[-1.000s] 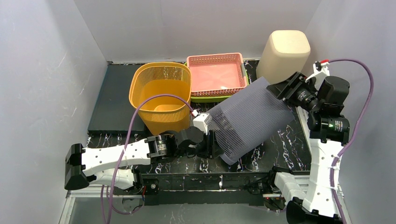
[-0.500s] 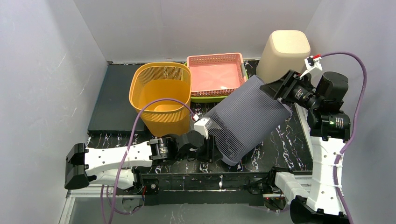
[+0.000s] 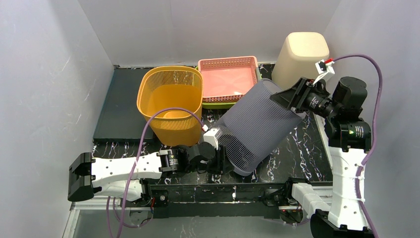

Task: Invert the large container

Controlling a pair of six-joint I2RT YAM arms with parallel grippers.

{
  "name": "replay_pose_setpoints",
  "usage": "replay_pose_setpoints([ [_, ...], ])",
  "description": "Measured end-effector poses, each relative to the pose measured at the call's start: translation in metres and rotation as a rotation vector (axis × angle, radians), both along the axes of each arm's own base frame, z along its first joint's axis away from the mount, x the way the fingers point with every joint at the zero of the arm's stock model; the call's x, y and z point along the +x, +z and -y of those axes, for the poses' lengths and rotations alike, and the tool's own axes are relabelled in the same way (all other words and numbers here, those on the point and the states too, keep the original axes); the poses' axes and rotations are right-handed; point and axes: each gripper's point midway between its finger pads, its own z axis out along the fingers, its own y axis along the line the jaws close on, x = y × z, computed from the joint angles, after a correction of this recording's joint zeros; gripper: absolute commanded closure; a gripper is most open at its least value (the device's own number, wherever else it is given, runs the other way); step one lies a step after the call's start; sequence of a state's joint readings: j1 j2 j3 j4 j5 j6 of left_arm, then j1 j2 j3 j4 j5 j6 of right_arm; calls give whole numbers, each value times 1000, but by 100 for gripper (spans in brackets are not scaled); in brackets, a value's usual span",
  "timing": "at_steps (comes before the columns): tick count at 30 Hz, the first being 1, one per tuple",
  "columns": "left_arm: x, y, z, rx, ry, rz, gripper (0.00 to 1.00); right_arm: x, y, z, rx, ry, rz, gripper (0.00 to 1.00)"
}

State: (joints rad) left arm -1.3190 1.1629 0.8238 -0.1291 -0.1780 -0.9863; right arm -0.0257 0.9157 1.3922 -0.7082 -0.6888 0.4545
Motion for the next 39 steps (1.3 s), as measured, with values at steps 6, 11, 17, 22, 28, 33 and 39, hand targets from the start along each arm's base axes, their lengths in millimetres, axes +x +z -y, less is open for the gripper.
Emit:
replay_pose_setpoints([
  [6, 5, -4, -6, 14, 30, 11, 61, -5, -5, -2, -24, 22, -9, 38],
  [11, 7, -12, -10, 33, 50, 11, 61, -10, -9, -7, -28, 53, -24, 38],
  [17, 6, -23, -15, 61, 54, -3, 61, -17, -16, -14, -54, 106, -40, 37],
  [22, 4, -32, -18, 88, 58, -18, 61, -19, -22, -19, -78, 144, -47, 37],
  [28, 6, -34, -15, 74, 70, -21, 61, -31, -39, -24, -96, 186, -134, 35],
  [33, 8, -37, -15, 77, 84, -19, 61, -36, -43, -24, -100, 194, -160, 35],
  [39, 8, -38, -16, 78, 83, -15, 58, -36, -51, -23, -123, 195, -199, 34],
])
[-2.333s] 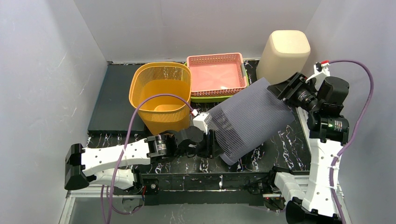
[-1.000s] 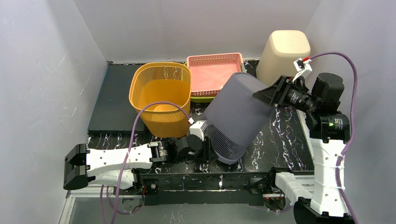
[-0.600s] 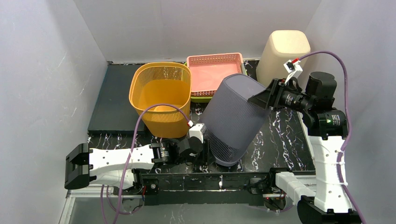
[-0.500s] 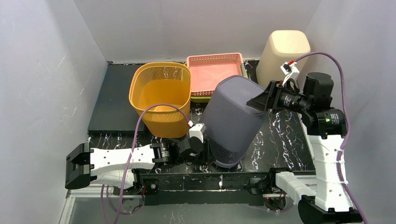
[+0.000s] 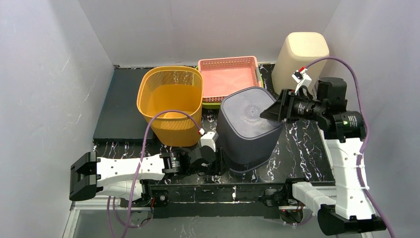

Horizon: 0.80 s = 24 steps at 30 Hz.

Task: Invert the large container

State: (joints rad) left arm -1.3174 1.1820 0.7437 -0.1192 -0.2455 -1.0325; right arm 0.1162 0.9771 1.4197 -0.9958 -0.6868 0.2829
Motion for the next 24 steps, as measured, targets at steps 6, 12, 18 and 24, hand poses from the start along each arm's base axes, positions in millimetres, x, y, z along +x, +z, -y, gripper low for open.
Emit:
replay_pose_setpoints([
  [6, -3, 0, -4, 21, -31, 9, 55, 12, -3, -2, -84, -12, -27, 35],
  [12, -5, 18, -12, 32, -65, 41, 52, 11, 10, -39, -203, 64, 39, 35],
  [18, -4, 54, -36, 14, -55, 97, 48, -1, 11, -97, -387, 128, 152, 29],
  [24, 1, 72, -66, 56, -14, 143, 42, 12, -1, -107, -590, 36, 235, 13],
])
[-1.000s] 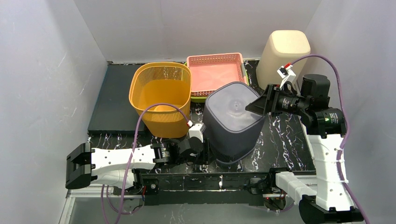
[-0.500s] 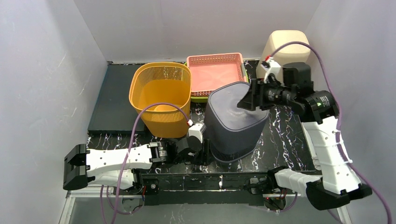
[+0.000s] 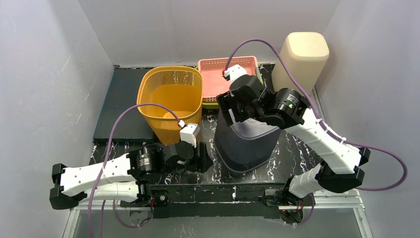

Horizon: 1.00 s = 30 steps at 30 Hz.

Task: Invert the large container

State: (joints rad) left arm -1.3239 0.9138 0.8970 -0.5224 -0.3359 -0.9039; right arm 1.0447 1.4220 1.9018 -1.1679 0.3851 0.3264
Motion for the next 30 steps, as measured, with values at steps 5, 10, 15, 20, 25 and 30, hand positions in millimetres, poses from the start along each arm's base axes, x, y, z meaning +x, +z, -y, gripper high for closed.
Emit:
replay_pose_setpoints([
  [5, 3, -5, -25, 60, 39, 18, 39, -4, 2, -3, -136, -17, 125, 6],
  [10, 5, -7, -43, 103, 68, 33, 38, -6, -3, -4, -246, -18, 195, 3],
  [15, 7, -4, -50, 122, 84, 44, 37, 6, -15, 4, -370, -71, 246, 1],
  [20, 8, -3, -55, 127, 96, 50, 37, 10, -34, 9, -449, -88, 265, 1],
  [25, 8, -3, -58, 133, 96, 50, 36, 14, -54, 15, -524, -116, 288, 1],
  [30, 7, -4, -59, 138, 96, 48, 36, 19, -55, 28, -523, -196, 343, 1],
])
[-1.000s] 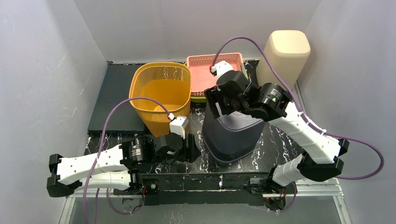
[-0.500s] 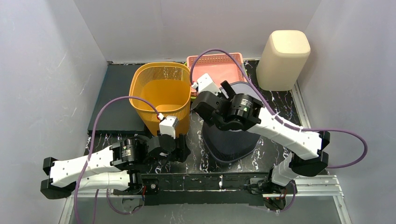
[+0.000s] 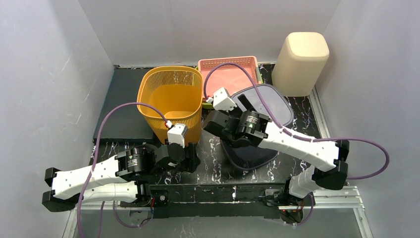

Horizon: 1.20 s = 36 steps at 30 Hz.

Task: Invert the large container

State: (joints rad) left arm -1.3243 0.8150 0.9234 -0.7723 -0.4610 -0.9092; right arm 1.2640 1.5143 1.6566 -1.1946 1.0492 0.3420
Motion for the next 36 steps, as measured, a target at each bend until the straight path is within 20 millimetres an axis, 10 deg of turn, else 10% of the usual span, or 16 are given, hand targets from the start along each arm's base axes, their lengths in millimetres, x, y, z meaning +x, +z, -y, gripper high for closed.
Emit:
replay_pose_setpoints([
  [20, -4, -10, 26, 50, -59, -46, 36, 60, 5, 168, 174, -445, 23, 1],
  [29, -7, 5, 26, -29, -69, -38, 35, 65, 37, 137, 376, -302, -31, 1],
  [36, -8, 7, 23, -51, -69, -32, 35, 23, 72, 109, 611, -53, -70, 4],
])
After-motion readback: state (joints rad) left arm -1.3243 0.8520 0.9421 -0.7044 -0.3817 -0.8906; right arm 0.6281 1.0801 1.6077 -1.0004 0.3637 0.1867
